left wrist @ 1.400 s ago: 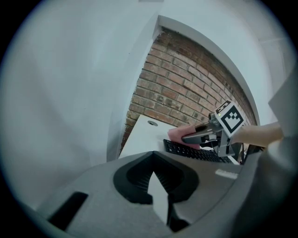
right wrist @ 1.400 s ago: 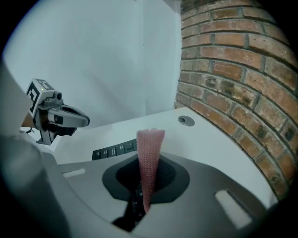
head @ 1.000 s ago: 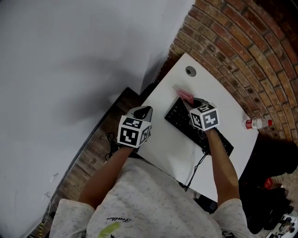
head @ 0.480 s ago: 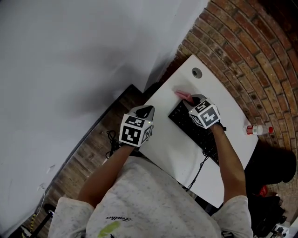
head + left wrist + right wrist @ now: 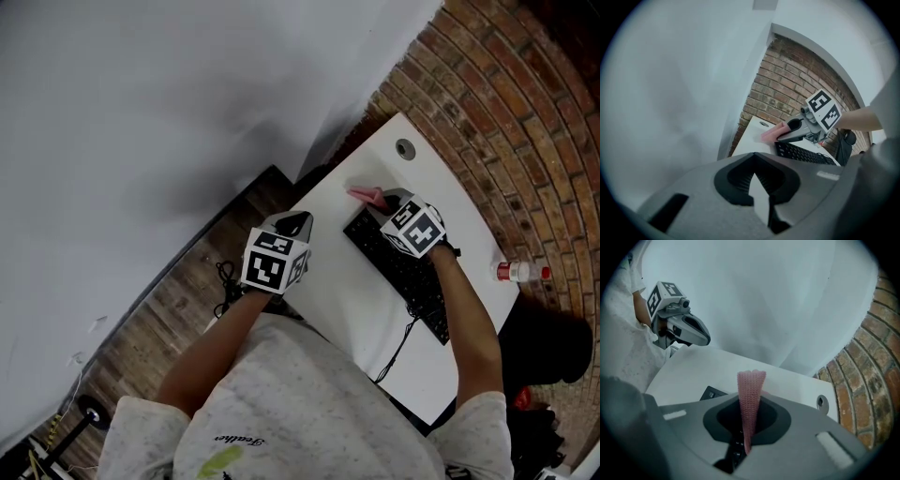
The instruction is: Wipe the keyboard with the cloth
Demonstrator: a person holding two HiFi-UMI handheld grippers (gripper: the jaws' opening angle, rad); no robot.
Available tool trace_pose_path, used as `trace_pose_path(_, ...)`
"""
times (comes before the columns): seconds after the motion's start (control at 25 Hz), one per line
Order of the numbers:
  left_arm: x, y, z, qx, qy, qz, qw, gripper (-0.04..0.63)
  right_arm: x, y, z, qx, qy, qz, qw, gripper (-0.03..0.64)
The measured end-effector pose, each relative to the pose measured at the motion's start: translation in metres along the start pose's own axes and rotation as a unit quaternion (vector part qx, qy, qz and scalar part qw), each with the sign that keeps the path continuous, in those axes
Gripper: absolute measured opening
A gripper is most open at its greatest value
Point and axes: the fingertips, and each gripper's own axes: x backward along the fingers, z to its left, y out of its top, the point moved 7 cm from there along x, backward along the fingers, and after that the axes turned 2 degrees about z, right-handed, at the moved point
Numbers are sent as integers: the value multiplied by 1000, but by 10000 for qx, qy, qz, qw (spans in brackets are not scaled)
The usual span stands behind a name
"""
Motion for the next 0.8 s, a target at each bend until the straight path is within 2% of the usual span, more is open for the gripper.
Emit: trace_pose_path(0.8, 20, -25, -21, 302, 284, -158, 9990, -2, -8, 13, 53, 888, 591, 33, 9943, 23)
